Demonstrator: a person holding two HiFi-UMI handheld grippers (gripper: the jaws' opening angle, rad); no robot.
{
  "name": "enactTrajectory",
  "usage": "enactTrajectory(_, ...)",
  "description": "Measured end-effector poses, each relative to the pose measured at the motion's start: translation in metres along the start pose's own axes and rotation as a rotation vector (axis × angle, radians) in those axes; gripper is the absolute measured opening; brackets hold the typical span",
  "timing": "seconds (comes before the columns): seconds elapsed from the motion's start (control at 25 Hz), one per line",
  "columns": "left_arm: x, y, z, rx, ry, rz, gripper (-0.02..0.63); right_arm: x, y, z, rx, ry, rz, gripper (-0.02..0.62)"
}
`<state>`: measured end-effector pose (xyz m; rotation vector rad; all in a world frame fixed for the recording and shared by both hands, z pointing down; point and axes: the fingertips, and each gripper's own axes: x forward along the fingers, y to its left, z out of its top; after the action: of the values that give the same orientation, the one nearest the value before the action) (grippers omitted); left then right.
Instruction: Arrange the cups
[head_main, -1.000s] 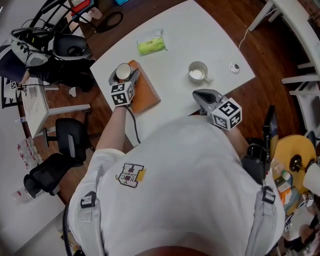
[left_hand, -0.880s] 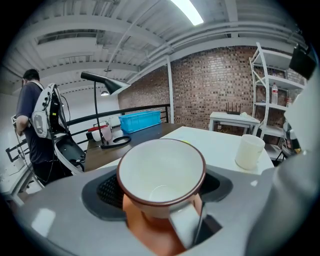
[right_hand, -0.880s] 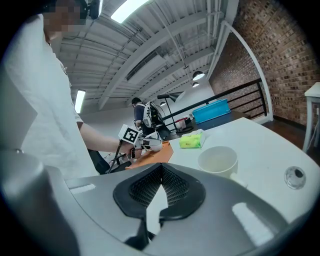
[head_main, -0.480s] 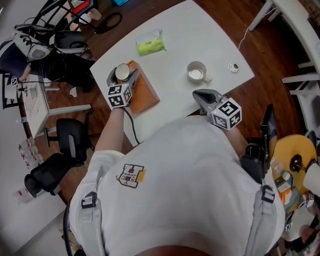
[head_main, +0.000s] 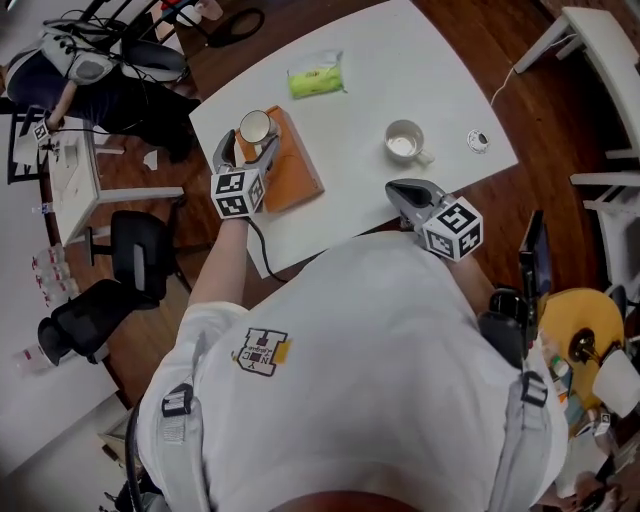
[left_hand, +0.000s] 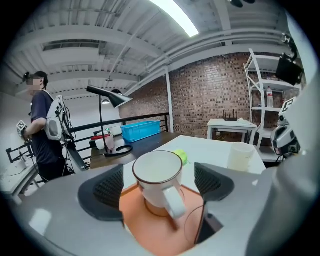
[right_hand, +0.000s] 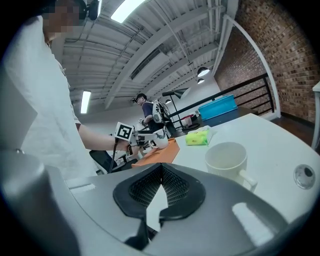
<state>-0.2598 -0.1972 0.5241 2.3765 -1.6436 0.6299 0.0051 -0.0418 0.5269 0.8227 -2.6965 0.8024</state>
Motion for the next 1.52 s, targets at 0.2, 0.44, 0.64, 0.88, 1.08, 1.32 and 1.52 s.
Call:
enactTrajectory(0.2, -0.027, -0.003, -0.009, -0.03, -0.015, 0.033, 0.434, 0.007, 0.01, -0.009, -0.005, 0.028, 0.053, 0.0)
enactTrajectory(0.44, -0.062, -0.022, -0.021, -0.086, -0.02, 0.048, 0.434, 0.007, 0.021, -0.019, -0.015, 0.075, 0.106, 0.0)
enactTrajectory(0.64, -0.086, -0.05, -0.039, -0.111, -0.002, 0.038, 0.414, 0.007, 0.029, -0.025, -0.03, 0.112, 0.151, 0.0)
enactTrajectory(0.88, -0.106, -0.084, -0.061, -0.145, 0.022, 0.016, 0.39, 0.01, 0.036, -0.027, -0.056, 0.145, 0.198, 0.0)
enactTrajectory(1.08, -0.118, -0.121, -0.073, -0.16, 0.032, -0.037, 0.331, 0.013, 0.04, -0.026, -0.071, 0.163, 0.222, 0.0)
enactTrajectory(1.32, -0.122, -0.166, -0.108, -0.199, 0.104, -0.103, 0.211, 0.016, 0.041, -0.03, -0.077, 0.189, 0.24, 0.0)
enactTrajectory(1.52, -0.118, -0.191, -0.14, -0.179, 0.19, -0.136, 0.007, 0.016, 0.039, -0.032, -0.081, 0.198, 0.227, 0.0)
